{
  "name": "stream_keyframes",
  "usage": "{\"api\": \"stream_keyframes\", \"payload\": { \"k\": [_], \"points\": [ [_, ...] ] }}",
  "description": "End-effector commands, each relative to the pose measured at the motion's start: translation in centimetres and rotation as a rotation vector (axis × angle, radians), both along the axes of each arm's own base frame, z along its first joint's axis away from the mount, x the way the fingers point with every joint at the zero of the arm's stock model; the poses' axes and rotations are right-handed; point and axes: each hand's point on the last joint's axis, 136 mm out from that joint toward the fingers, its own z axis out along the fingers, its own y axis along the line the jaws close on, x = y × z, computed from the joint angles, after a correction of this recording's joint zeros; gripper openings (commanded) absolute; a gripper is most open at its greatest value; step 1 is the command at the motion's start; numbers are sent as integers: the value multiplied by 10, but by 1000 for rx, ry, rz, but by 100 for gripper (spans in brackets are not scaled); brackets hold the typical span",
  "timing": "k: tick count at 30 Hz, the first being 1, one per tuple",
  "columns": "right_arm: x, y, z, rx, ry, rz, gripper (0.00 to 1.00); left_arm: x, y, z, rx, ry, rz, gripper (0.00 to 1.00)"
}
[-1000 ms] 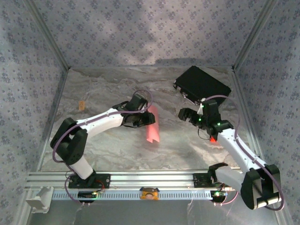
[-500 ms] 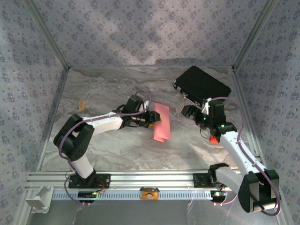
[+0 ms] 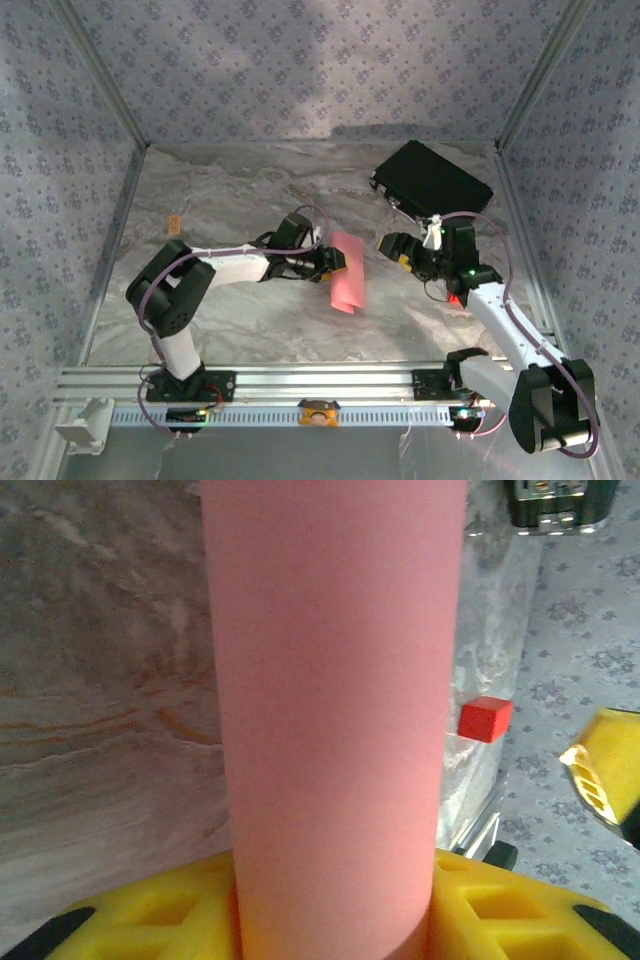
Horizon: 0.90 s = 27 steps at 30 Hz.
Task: Fold a paper plane with a square sheet of paper (pick it up from the middle)
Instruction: First fold the square sheet of paper in half at the center of the table.
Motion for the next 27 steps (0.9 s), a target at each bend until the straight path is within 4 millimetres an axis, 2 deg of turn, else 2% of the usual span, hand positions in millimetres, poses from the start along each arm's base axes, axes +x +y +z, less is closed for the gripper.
{"api": "stream_keyframes", "payload": {
  "k": [1, 7, 14, 22, 27],
  "points": [
    [-7, 7, -1, 7, -10, 52, 97, -4, -2, -13, 21, 2, -8, 43],
    [6, 4, -5, 2, -49, 8, 96, -7, 5, -30, 82, 4, 7, 43],
    [9, 16, -9, -21, -39, 29, 96, -6, 21, -38, 170, -18, 20, 51],
    [11, 20, -13, -37, -22, 35, 96, -2, 39, -31, 303, -98, 27, 63],
    [11, 26, -17, -35, -1, 59, 96, 1, 44, -30, 318, -110, 23, 61]
  ]
}}
